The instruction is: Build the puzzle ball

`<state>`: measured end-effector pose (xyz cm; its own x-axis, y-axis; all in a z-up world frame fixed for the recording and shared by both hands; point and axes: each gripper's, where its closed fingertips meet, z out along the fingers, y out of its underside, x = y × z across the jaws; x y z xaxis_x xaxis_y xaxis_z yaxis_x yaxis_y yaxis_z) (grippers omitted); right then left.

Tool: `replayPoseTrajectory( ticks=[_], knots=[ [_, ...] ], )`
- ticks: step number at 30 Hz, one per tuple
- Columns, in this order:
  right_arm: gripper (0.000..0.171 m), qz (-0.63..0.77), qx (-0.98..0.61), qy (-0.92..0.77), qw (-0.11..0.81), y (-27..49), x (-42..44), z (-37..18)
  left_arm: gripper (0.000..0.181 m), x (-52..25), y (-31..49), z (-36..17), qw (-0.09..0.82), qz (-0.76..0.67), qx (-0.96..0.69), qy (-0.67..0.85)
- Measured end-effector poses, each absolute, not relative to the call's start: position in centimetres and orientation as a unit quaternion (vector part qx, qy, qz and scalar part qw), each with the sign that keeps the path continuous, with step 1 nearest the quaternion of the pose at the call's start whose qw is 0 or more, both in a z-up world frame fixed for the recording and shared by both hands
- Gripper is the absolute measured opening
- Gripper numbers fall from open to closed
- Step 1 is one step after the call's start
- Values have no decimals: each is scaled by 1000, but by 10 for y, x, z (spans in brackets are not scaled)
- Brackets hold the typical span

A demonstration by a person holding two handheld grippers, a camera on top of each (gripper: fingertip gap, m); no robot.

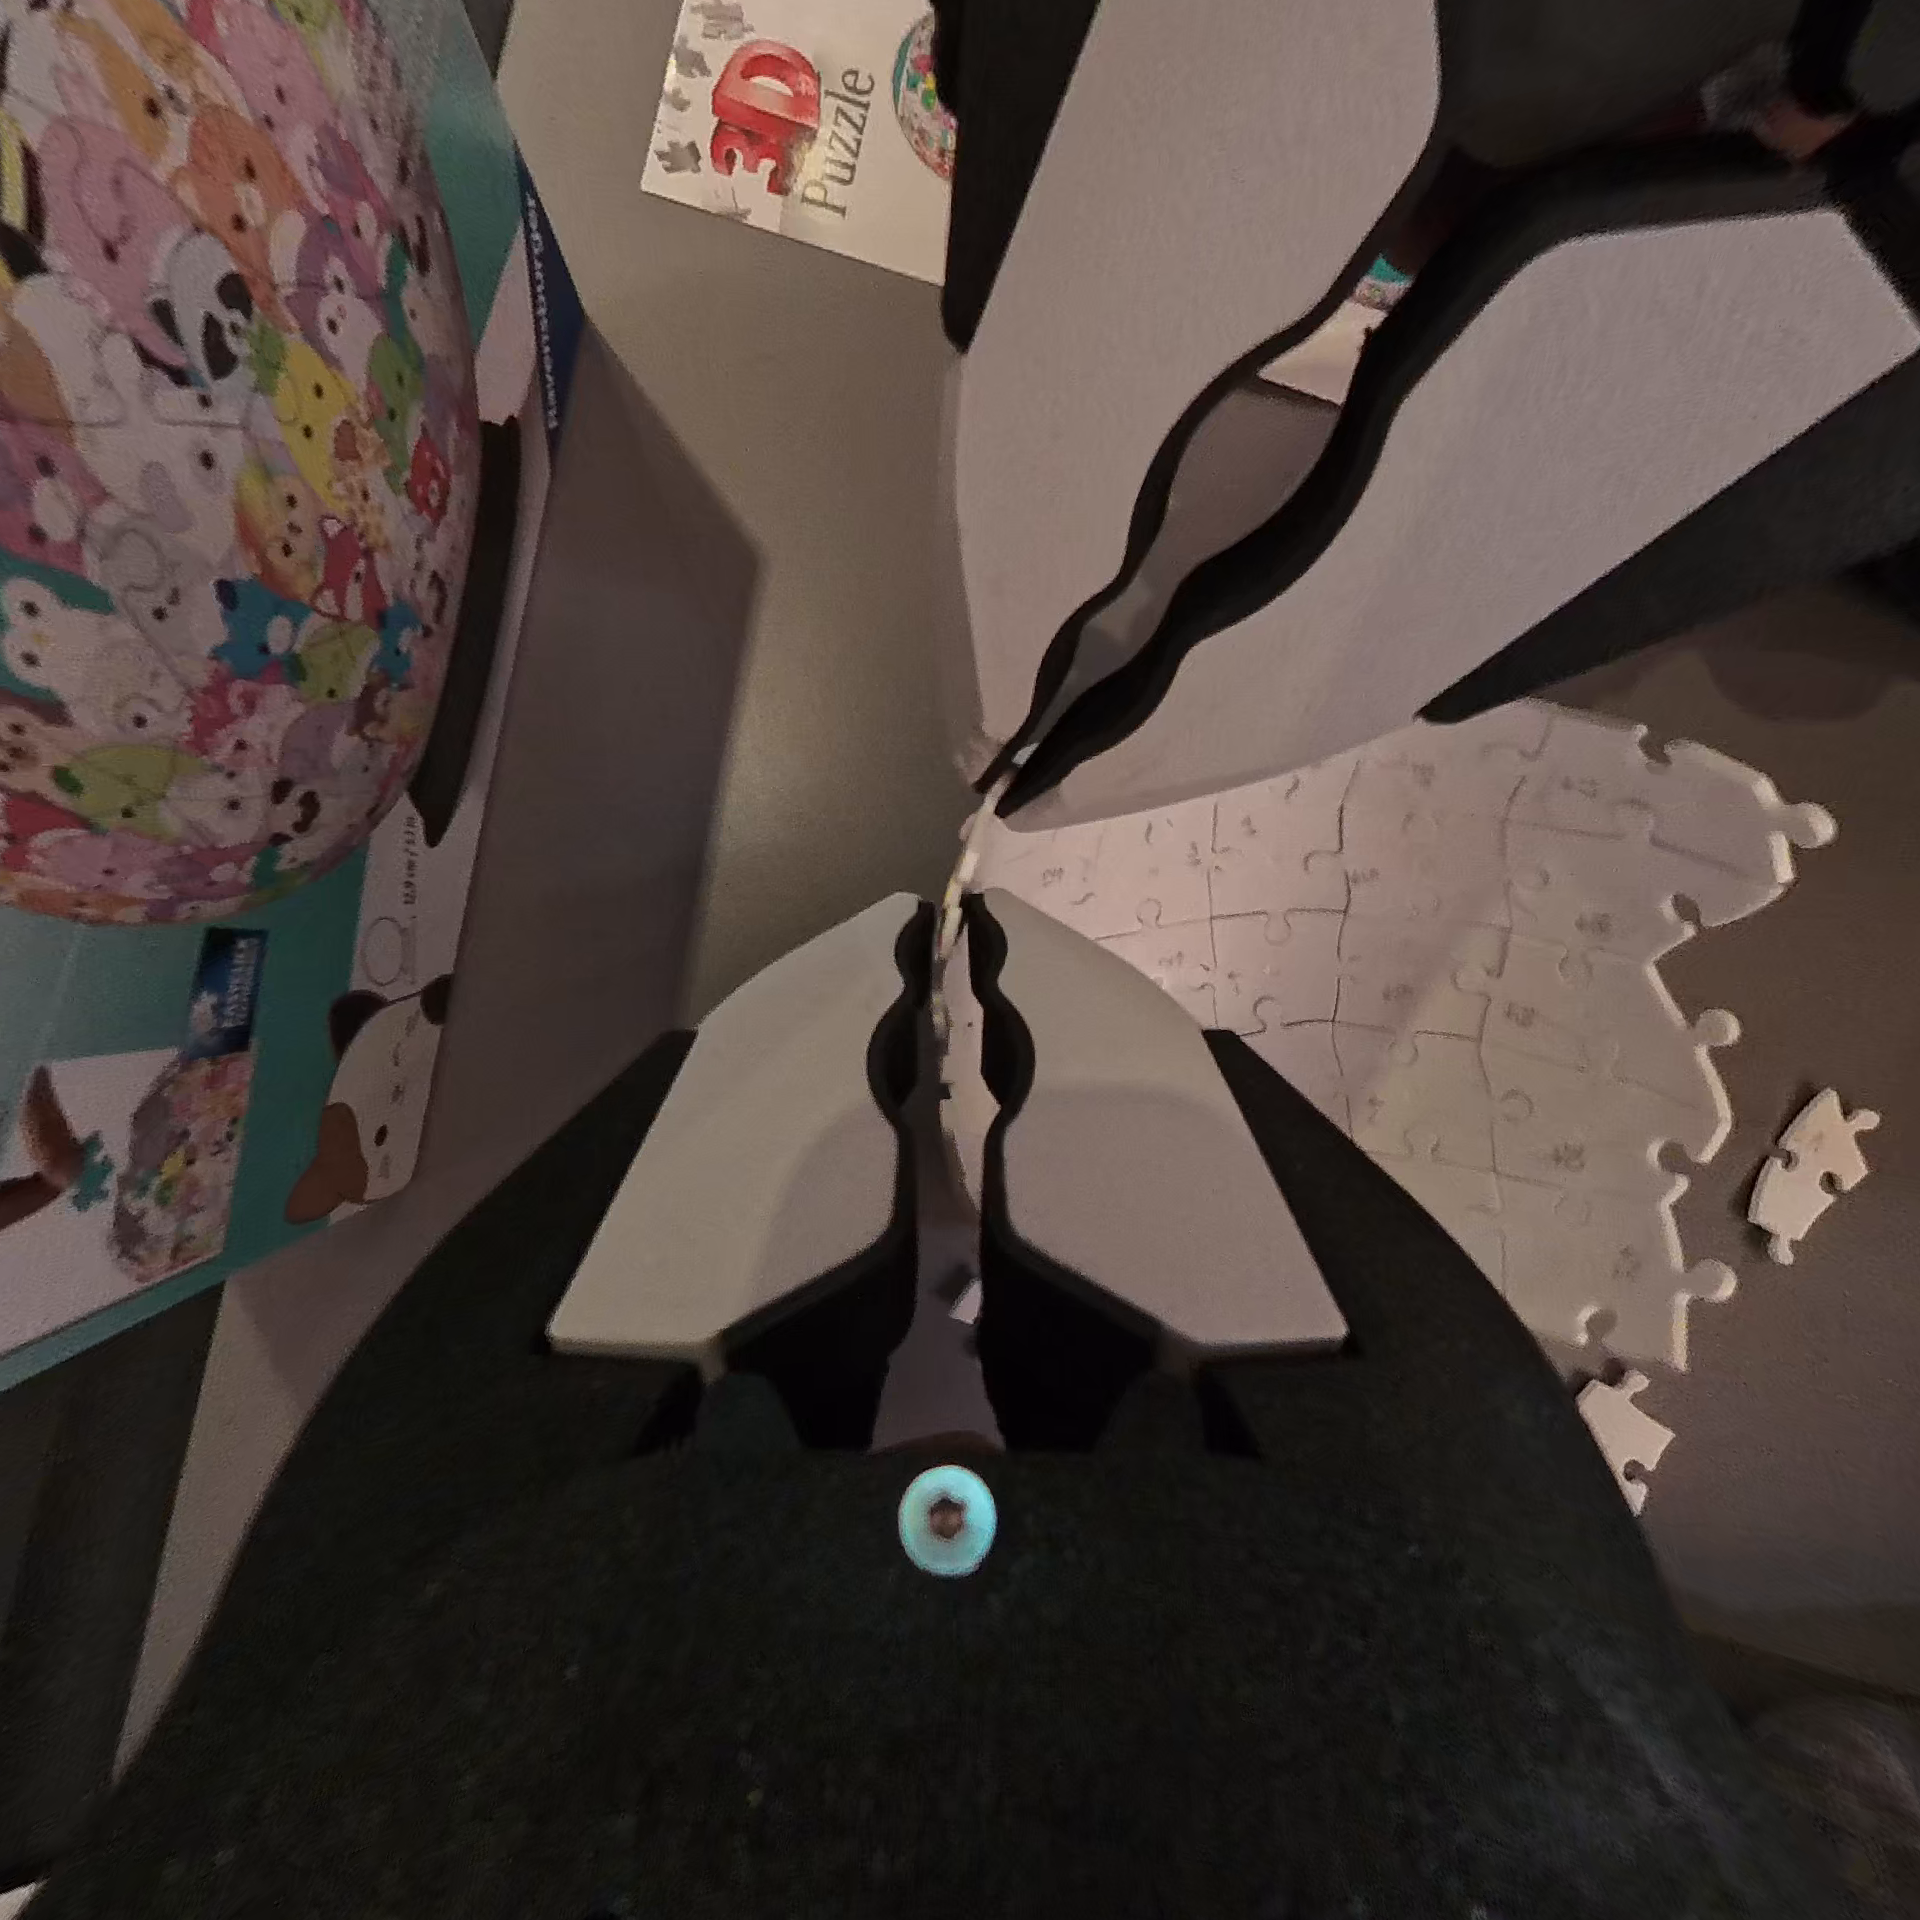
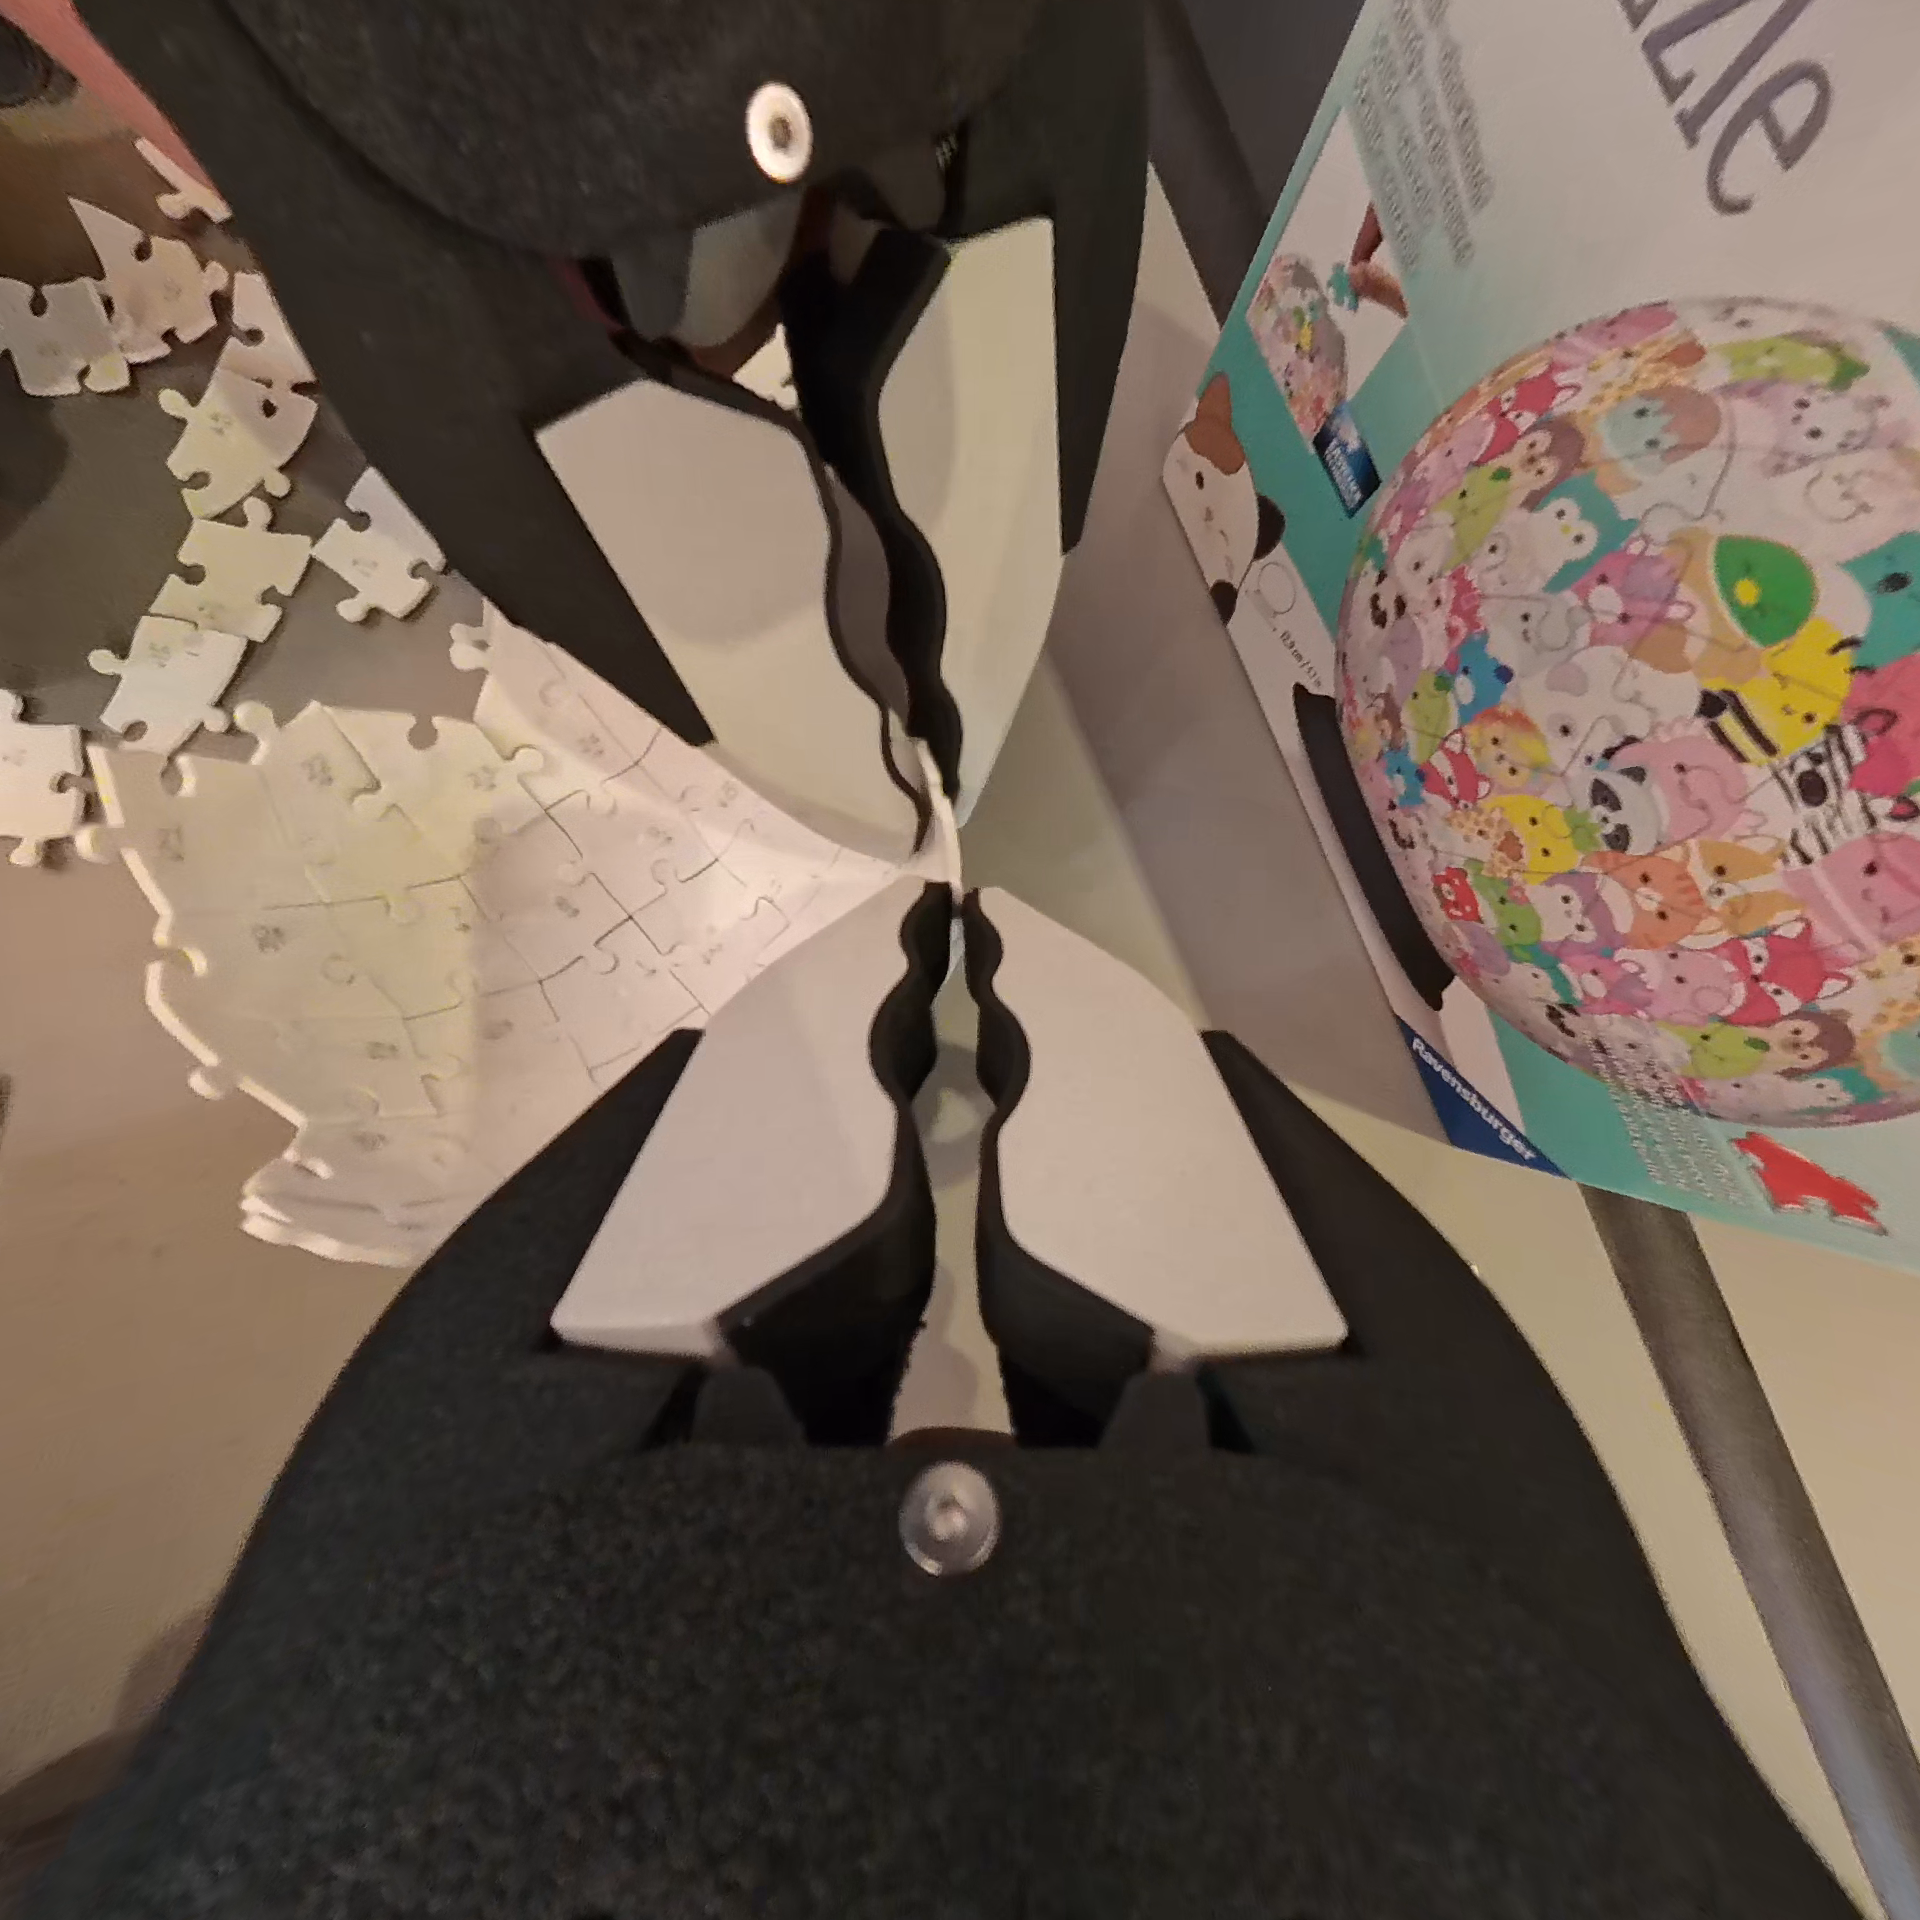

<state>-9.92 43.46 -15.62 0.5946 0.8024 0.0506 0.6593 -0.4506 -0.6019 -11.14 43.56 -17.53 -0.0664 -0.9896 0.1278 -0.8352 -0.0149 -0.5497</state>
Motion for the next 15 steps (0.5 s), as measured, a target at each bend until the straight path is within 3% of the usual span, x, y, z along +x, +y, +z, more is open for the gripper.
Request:
replayPoseTrajectory(
  ticks=[10, 15],
  knots=[
    [4, 104, -824, -464, 309, 437, -99, -156, 2, -113, 432, -175, 135, -265, -671, 679],
    [20, 111, -813, -482, 305, 432, -89, -157, 2, -113, 432, -175, 134, -270, -670, 678]
  ],
)
